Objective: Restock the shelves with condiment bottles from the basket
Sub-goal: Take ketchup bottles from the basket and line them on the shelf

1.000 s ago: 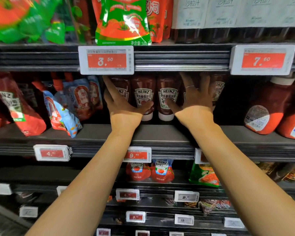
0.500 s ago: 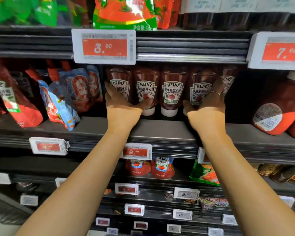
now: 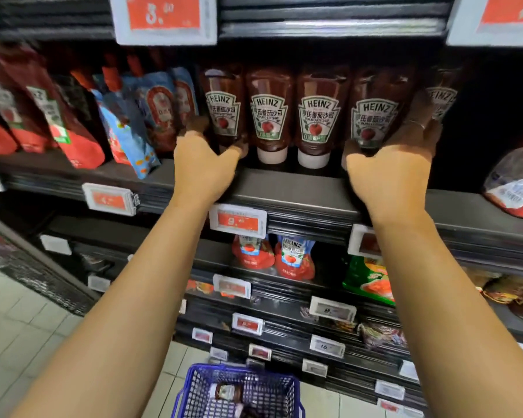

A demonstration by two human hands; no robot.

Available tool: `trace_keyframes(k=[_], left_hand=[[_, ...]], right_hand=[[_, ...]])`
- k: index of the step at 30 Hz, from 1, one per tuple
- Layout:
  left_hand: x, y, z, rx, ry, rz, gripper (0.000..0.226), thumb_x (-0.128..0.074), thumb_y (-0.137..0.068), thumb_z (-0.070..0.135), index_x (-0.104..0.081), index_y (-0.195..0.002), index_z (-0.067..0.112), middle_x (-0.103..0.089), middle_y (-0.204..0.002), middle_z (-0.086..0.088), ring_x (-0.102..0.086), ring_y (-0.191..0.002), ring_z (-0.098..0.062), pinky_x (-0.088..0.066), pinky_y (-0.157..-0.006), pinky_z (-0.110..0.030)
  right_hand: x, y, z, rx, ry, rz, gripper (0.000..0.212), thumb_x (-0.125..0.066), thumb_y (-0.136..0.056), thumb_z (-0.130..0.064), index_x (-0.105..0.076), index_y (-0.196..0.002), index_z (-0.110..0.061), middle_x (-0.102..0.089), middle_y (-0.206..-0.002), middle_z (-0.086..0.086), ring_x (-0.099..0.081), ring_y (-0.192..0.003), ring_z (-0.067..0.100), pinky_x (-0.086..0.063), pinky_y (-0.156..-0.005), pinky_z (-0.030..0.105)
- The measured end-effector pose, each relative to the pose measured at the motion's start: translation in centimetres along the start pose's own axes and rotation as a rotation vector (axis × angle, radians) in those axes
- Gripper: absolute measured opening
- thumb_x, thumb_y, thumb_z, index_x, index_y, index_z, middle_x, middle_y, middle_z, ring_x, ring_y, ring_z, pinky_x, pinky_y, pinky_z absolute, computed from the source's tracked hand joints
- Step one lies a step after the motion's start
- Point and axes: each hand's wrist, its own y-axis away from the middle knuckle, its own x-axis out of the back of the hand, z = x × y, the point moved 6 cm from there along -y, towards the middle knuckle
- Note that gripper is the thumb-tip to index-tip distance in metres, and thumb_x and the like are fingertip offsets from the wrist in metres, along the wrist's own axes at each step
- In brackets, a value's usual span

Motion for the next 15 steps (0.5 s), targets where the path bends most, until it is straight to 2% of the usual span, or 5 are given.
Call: trace_keyframes(k=[3, 5, 9, 13, 15], left_hand=[[2.5, 1.8, -0.3, -0.158, -0.06, 0.02, 0.031, -0.071, -0.084, 0.031, -0.064, -0.11, 0.016, -0.063, -0.106, 0.001, -0.059, -0.093, -0.015, -0.045, -0.075, -0.02], [4.1, 3.1, -1.5, -0.202, 0.003, -0.012, 0.027, -0.069, -0.087, 0.022, -0.066, -0.113, 0.016, -0.066, -0.111, -0.001, -0.063, -0.095, -0.014, -0.05, -0.084, -0.019], [7.8, 6.4, -4.7, -0.255, 0.161, -0.052, 0.021, -0.065, -0.087, 0.012, -0.066, -0.107, 0.015, -0.068, -0.108, -0.001, -0.067, -0.1, -0.014, -0.053, -0.092, -0.025], [10.9, 10.4, -11.5, -0.146, 0.205, -0.097, 0.019, -0.065, -0.086, 0.013, -0.069, -0.105, 0.017, -0.069, -0.105, 0.005, -0.066, -0.099, -0.008, -0.051, -0.087, -0.018], [11.8, 12.7, -16.3, -0.027, 0.185, -0.117, 0.02, -0.065, -0.085, 0.008, -0.07, -0.103, 0.015, -0.07, -0.102, 0.002, -0.067, -0.094, -0.009, -0.051, -0.085, -0.019]], right_hand=[[1.4, 1.6, -0.9, 0.057, -0.039, 0.053, 0.064, -0.07, -0.081, -0.029, -0.053, -0.138, -0.006, -0.058, -0.134, 0.017, -0.052, -0.125, 0.036, -0.048, -0.097, 0.032], [2.0, 3.6, -2.0, 0.128, -0.06, 0.081, 0.039, -0.068, -0.082, -0.032, -0.065, -0.113, -0.008, -0.064, -0.107, 0.008, -0.059, -0.102, 0.024, -0.045, -0.082, 0.025], [0.5, 10.1, -4.8, 0.297, -0.121, -0.045, 0.029, -0.071, -0.085, -0.025, -0.065, -0.111, -0.017, -0.058, -0.102, 0.0, -0.051, -0.091, 0.007, -0.036, -0.082, 0.013], [-2.9, 16.9, -6.2, 0.44, -0.013, -0.202, 0.027, -0.07, -0.085, -0.025, -0.067, -0.109, -0.014, -0.064, -0.104, 0.004, -0.056, -0.101, 0.022, -0.041, -0.089, 0.026], [-4.6, 19.9, -5.9, 0.438, -0.018, -0.268, 0.026, -0.071, -0.083, -0.024, -0.068, -0.108, -0.015, -0.066, -0.104, 0.002, -0.059, -0.102, 0.024, -0.039, -0.091, 0.023]])
